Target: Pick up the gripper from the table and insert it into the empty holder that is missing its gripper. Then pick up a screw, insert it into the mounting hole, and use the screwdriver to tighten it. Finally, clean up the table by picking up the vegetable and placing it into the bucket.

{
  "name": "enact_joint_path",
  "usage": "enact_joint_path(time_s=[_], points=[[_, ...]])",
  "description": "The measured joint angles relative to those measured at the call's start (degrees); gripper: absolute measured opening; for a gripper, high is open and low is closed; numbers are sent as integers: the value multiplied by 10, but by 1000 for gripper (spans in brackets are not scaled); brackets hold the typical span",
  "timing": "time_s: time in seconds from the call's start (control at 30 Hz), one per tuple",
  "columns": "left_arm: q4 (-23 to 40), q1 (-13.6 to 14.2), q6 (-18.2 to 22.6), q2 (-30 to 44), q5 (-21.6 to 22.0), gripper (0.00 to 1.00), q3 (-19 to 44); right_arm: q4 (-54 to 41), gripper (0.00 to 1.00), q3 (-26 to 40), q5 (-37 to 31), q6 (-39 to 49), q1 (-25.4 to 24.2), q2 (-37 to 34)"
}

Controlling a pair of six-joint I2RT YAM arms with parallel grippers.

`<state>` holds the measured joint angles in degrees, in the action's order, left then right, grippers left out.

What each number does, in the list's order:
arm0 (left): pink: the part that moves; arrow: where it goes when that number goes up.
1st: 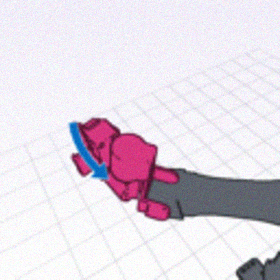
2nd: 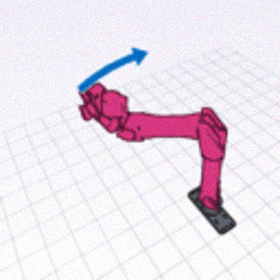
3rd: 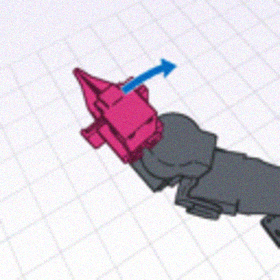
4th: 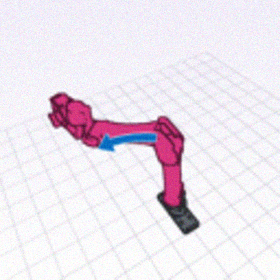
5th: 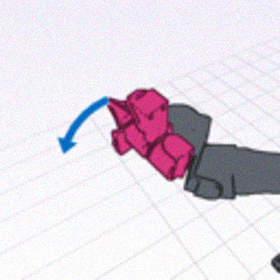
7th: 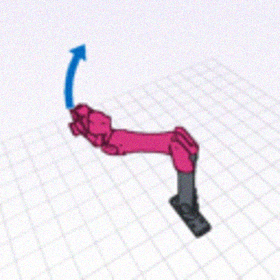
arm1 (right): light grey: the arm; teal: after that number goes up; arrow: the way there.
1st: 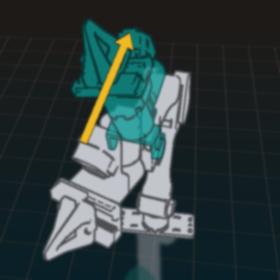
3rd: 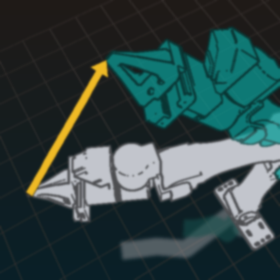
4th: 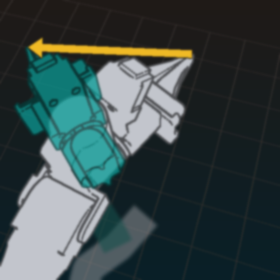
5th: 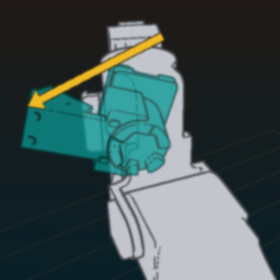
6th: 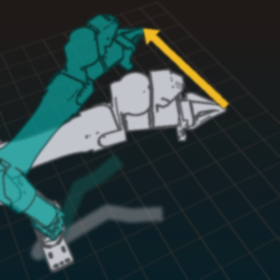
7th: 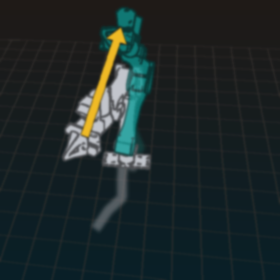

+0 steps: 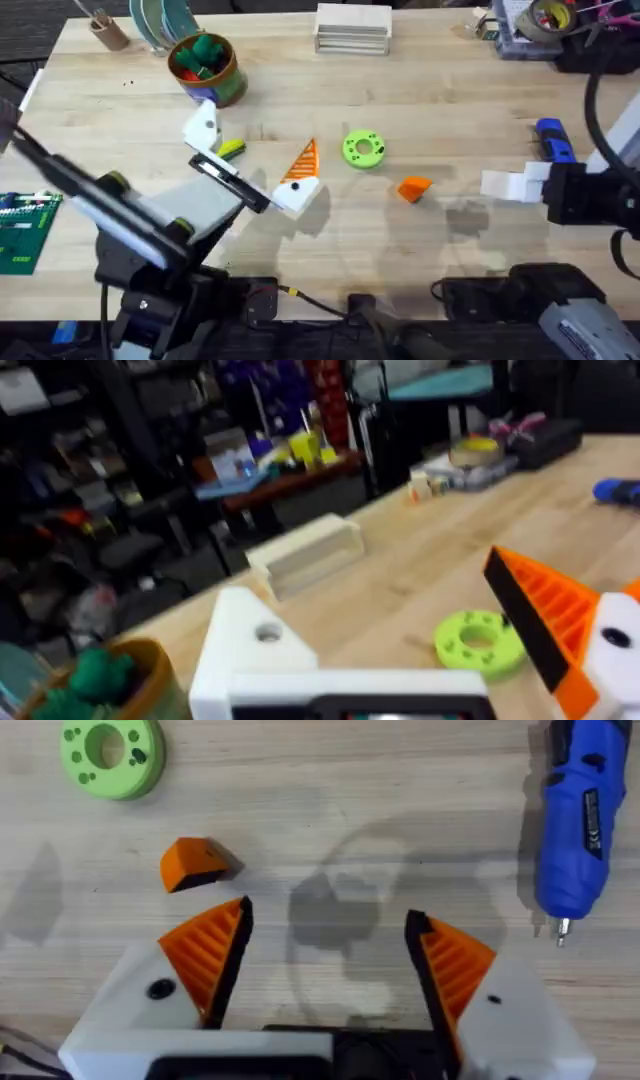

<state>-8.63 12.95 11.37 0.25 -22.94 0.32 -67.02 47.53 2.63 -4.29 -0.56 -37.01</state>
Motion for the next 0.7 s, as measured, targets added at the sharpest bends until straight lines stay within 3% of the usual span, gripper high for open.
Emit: enact_joint_path(time_s=[0.17,0.7], points=[[116,0,0,0,0,993,0,0,992,0,0,0,0,0],[116,0,0,1,0,992,0,0,991,0,0,0,0,0]])
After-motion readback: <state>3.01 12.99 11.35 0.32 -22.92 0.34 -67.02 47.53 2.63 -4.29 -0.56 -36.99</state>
